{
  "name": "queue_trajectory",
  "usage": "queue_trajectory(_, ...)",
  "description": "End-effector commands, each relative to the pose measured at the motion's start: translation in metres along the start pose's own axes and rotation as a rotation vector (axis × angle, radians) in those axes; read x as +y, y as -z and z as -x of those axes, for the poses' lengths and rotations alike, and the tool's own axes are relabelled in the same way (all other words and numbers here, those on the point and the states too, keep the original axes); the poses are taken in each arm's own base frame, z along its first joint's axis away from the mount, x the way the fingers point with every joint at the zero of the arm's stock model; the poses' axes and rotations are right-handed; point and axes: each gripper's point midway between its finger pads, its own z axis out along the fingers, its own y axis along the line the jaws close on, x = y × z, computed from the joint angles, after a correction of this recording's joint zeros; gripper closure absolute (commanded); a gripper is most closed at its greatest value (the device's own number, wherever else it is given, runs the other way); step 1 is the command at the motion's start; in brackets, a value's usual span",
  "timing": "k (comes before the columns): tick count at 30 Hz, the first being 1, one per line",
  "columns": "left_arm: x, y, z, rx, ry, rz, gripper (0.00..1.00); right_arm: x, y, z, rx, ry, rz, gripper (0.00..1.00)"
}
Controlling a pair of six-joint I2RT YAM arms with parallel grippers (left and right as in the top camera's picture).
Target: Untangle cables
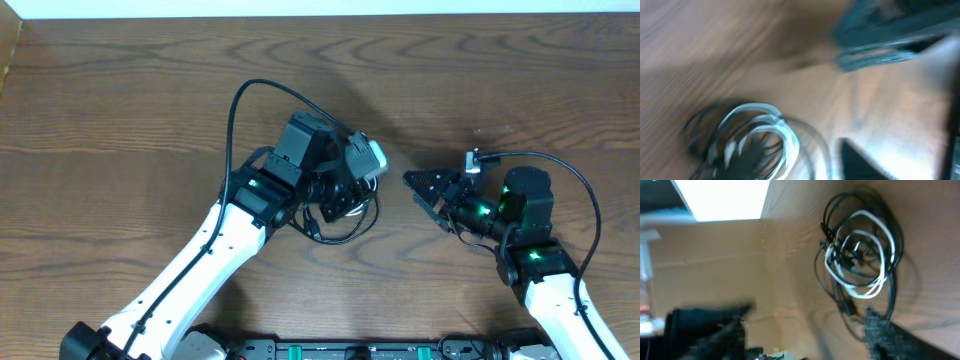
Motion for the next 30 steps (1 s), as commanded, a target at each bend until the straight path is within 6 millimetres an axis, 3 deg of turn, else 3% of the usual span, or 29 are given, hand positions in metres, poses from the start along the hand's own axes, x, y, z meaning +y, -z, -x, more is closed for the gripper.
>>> queue_trajectory(1, 0.049, 0.01, -0.016, 0.078, 0.161, 0.299, 0.21, 0.003, -0.001, 0.003, -0.019, 0.169, -0.008, 0.18)
queue_trajectory(2, 0.053, 0.011, -0.017, 0.081, 0.178, 0.322, 0.13, 0.002, -0.001, 0.004, -0.026, 0.199, -0.013, 0.16)
queue_trajectory(8, 0.072, 0.006, -0.033, 0.109, 0.324, 0.377, 0.1, -0.001, -0.001, 0.01, -0.055, 0.237, -0.032, 0.12)
queue_trajectory(13, 0.087, -0.022, -0.056, 0.176, 0.396, 0.376, 0.1, -0.001, -0.001, 0.011, -0.061, 0.254, -0.037, 0.12)
queue_trajectory(19, 0.108, -0.052, -0.05, 0.122, 0.387, 0.392, 0.1, -0.001, -0.001, 0.011, -0.06, 0.254, -0.037, 0.13)
queue_trajectory(26, 0.152, -0.047, -0.055, 0.034, 0.54, 0.467, 0.09, -0.002, -0.001, 0.011, -0.06, 0.253, -0.038, 0.14)
queue_trajectory(30, 0.164, -0.051, -0.065, 0.042, 0.547, 0.476, 0.09, -0.002, -0.001, 0.011, -0.065, 0.253, -0.042, 0.14)
